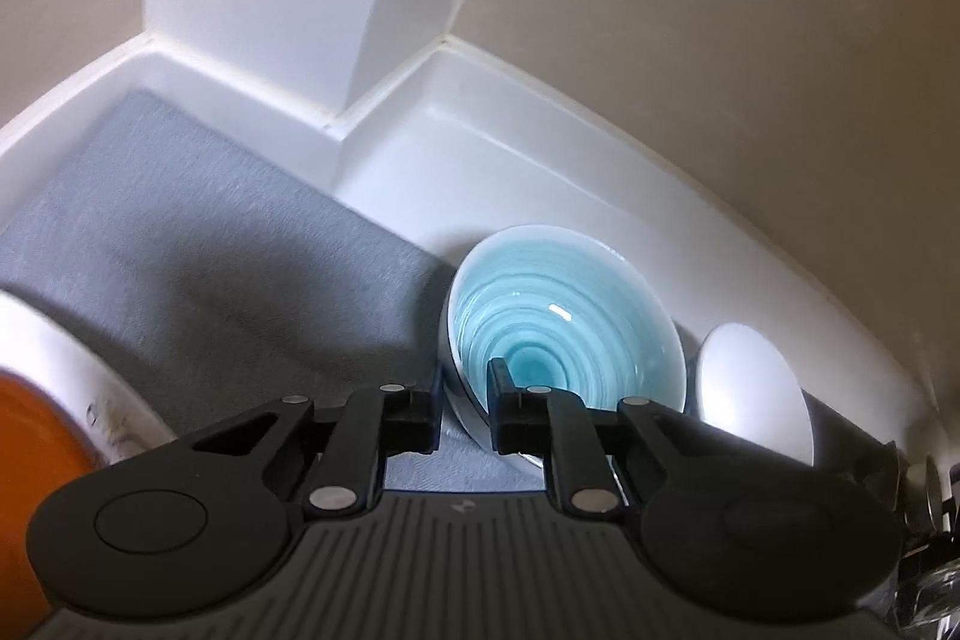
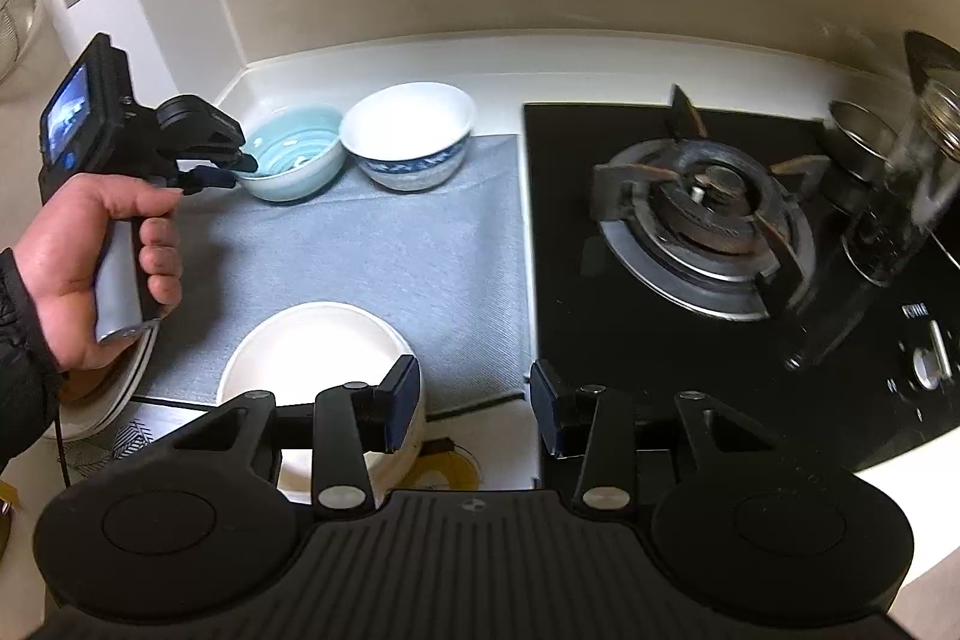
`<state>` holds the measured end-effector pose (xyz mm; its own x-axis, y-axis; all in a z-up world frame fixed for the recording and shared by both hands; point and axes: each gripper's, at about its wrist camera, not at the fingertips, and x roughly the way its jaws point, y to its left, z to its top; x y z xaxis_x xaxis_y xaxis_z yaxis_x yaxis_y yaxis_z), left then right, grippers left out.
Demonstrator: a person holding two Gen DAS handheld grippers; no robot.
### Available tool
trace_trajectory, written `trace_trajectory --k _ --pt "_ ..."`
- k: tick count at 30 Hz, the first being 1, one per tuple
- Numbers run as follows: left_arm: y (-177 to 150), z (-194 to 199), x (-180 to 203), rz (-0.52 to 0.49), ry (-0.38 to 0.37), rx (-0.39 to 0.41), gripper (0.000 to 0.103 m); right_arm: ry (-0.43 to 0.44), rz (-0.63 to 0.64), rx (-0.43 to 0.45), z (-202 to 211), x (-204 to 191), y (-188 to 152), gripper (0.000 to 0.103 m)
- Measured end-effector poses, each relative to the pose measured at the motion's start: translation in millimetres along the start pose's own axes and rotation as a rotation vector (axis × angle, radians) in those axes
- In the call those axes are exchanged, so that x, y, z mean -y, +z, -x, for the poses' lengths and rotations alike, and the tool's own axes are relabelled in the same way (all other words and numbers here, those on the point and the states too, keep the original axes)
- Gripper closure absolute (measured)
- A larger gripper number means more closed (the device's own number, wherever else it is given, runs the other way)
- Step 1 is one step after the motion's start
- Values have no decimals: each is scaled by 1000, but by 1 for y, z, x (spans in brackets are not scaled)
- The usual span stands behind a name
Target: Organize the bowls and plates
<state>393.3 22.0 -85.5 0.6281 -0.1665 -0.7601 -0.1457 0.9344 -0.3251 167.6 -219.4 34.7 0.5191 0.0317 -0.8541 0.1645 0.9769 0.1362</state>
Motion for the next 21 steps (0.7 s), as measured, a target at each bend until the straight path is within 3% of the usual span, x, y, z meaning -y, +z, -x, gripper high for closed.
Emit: trace_trajectory --k 7,14,21 --pt "-17 24 -2 -22 48 -23 87 97 49 -14 -24 -21 29 60" --pt "-43 52 -16 -89 19 -110 86 159 81 15 -47 -36 63 60" --pt "-52 60 -21 -151 -27 -102 86 160 106 0 -89 -48 90 60"
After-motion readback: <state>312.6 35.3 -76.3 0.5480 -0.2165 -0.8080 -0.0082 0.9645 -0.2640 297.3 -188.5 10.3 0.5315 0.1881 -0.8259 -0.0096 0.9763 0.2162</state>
